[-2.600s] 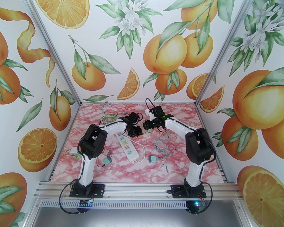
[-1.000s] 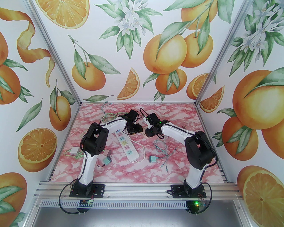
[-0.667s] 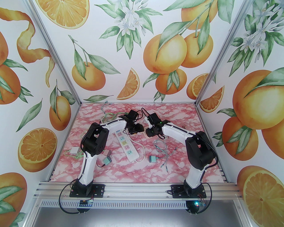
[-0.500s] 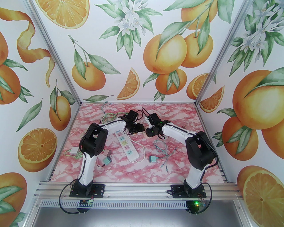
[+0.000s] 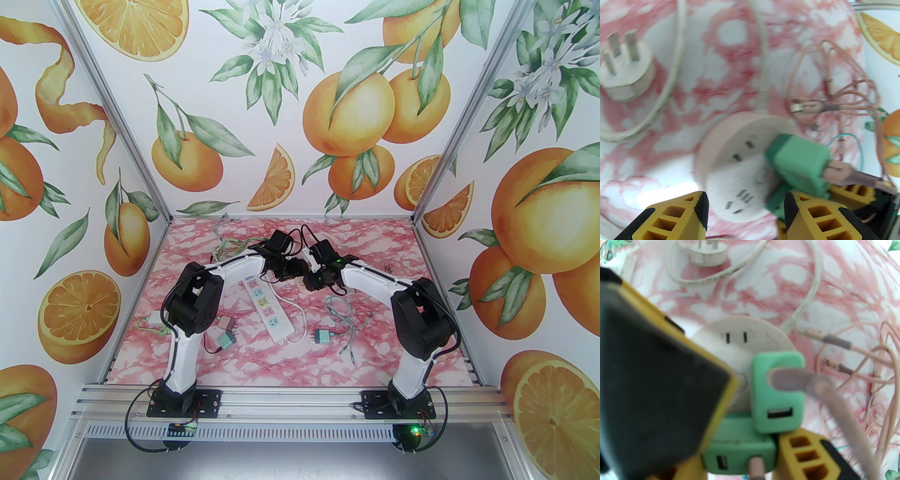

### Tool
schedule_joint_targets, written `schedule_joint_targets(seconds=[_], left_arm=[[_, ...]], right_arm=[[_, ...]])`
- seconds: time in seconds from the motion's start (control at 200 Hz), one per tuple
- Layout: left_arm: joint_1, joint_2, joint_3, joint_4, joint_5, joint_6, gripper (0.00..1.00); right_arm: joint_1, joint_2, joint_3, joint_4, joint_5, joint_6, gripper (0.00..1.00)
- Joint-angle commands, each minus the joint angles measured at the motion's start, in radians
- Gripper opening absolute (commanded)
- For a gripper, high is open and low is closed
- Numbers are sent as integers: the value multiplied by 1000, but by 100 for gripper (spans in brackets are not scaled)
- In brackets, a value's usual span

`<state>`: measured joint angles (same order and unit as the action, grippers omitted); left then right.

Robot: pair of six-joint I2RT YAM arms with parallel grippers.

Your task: Pull the plug off the socket

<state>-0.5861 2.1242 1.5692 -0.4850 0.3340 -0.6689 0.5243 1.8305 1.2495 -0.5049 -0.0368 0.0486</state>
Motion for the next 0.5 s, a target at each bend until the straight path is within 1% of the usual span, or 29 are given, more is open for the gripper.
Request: schedule_joint_targets(seconds=[0.0, 0.095, 0.215, 0.32, 0.425, 0.495], left_arm=[[-21, 43, 28, -99, -30, 52, 58], [-23, 65, 28, -69, 0, 52, 59], [-28, 76, 14, 30, 70, 20, 61], [-33, 84, 12, 85, 97, -1, 62], [-37, 112, 23, 68, 99, -8, 61], [-49, 126, 28, 21, 65, 2, 58]], right_arm=[[7, 9, -15, 13, -54, 22, 38], [8, 7, -17, 17, -68, 22, 38], [9, 9, -19, 22, -89, 27, 38], [11, 8, -22, 26, -95, 32, 38], [11, 2, -25, 27, -95, 34, 38], [11, -4, -30, 28, -95, 35, 38]])
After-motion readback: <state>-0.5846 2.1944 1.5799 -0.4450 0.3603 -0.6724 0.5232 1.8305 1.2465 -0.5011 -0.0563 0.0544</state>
